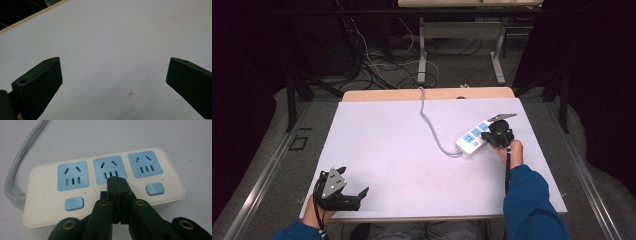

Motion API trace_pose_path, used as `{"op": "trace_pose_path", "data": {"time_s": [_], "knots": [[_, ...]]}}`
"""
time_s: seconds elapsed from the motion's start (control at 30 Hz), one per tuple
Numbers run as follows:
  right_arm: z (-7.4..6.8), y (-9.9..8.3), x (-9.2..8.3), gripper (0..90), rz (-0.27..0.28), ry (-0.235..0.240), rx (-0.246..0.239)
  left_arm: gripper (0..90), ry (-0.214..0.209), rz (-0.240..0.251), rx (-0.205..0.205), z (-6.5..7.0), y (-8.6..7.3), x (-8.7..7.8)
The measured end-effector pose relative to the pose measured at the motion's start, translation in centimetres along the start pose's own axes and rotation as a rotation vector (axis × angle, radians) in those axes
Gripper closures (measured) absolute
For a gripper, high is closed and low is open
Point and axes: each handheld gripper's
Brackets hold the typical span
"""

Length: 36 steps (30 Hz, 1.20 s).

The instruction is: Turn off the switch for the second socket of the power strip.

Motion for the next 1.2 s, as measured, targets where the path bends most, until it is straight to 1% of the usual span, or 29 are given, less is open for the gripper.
{"op": "trace_pose_path", "data": {"time_s": [0.17, 0.2, 0.4, 0.53, 0.67, 0.77, 0.8, 0.9, 0.93, 1.03, 1.2], "knots": [[-0.02, 0.02, -0.01, 90.0, -0.003, 0.003, -0.008, 0.6, 0.003, -0.001, 0.003, -0.04, 0.00, -0.04], [-0.07, 0.03, 0.01, 90.0, 0.000, -0.005, -0.014, 0.6, 0.003, -0.001, 0.003, -0.03, 0.00, -0.04], [-0.04, 0.02, 0.00, 90.0, 0.000, 0.000, -0.013, 0.6, 0.003, -0.001, 0.004, -0.03, 0.00, -0.04], [-0.08, 0.03, -0.01, 90.0, 0.001, -0.009, -0.022, 0.6, 0.002, -0.002, 0.004, -0.05, 0.00, -0.05], [-0.20, 0.05, -0.02, 90.0, -0.001, -0.011, -0.019, 0.6, 0.001, 0.002, 0.002, -0.02, 0.01, -0.04], [-0.27, 0.07, -0.03, 90.0, -0.002, -0.015, -0.026, 0.5, 0.005, -0.002, 0.010, -0.07, 0.01, -0.09], [-0.26, 0.06, -0.03, 90.0, 0.000, -0.020, -0.036, 0.6, 0.004, -0.002, 0.010, -0.07, 0.02, -0.09], [-0.35, 0.07, -0.05, 90.0, -0.002, -0.021, -0.031, 0.6, 0.006, 0.000, 0.012, -0.09, 0.02, -0.08], [-0.32, 0.07, -0.05, 90.0, -0.001, -0.021, -0.038, 0.6, 0.004, -0.002, 0.010, -0.07, 0.02, -0.10], [-0.36, 0.07, -0.04, 90.0, -0.002, -0.024, -0.038, 0.6, 0.007, 0.002, 0.012, -0.10, 0.02, -0.09], [-0.37, 0.09, -0.05, 90.0, -0.004, -0.022, -0.047, 0.6, 0.000, 0.005, 0.002, -0.03, 0.02, -0.07]]}}
Point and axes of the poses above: each handheld gripper's, and its own axes: x roughly forward along the jaws, y roughly out of its top, z roughly to its right, and after that the axes turned 11 degrees about x, right-handed
